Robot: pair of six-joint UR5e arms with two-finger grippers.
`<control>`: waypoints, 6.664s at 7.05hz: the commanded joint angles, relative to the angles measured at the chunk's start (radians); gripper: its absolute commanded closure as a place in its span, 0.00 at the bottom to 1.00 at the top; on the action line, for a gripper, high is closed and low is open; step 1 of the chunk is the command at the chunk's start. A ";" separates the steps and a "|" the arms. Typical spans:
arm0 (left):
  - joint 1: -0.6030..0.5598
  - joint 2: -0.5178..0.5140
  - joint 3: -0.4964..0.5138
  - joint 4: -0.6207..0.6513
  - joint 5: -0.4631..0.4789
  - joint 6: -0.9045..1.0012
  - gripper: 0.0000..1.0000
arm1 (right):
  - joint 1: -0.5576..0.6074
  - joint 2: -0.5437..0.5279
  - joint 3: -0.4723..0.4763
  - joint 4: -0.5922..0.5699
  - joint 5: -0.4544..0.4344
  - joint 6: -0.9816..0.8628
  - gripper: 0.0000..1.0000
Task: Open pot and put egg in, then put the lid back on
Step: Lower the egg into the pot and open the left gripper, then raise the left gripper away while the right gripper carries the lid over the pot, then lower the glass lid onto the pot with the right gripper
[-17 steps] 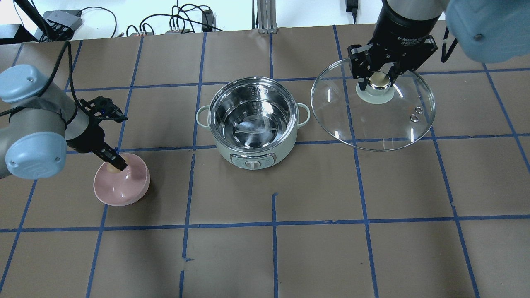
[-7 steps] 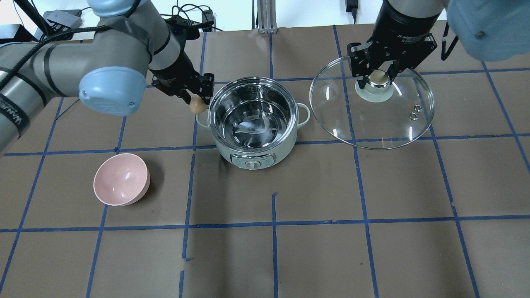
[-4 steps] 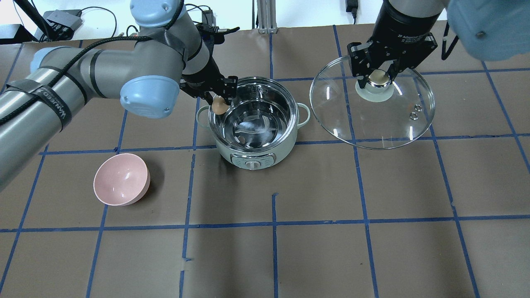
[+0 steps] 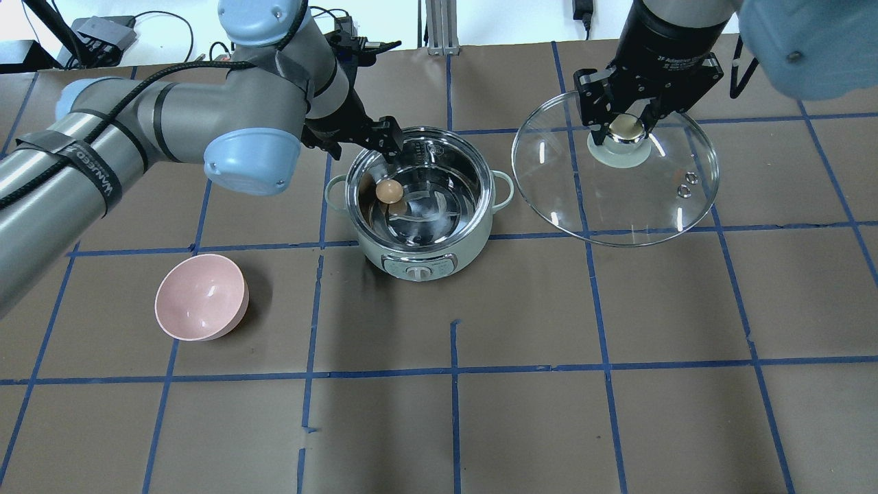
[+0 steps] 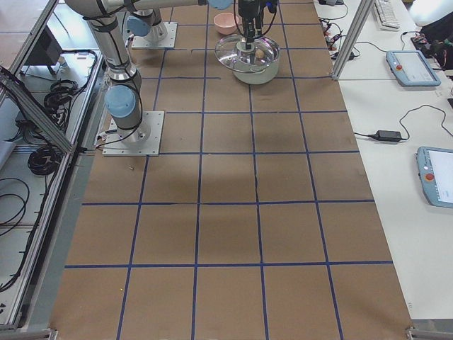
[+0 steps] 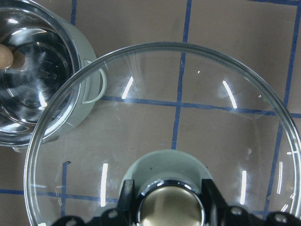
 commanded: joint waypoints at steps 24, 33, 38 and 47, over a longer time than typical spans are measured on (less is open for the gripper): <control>0.240 0.341 0.130 -0.608 0.086 0.138 0.00 | 0.359 0.457 -0.166 -0.362 0.046 -0.193 0.88; 0.242 0.341 0.131 -0.603 0.080 0.124 0.00 | 0.353 0.436 -0.101 -0.437 0.044 -0.201 0.80; 0.242 0.341 0.131 -0.603 0.077 0.124 0.00 | 0.345 0.425 -0.085 -0.460 0.046 -0.222 0.81; 0.242 0.339 0.131 -0.602 0.077 0.123 0.00 | 0.344 0.430 -0.071 -0.494 0.048 -0.217 0.25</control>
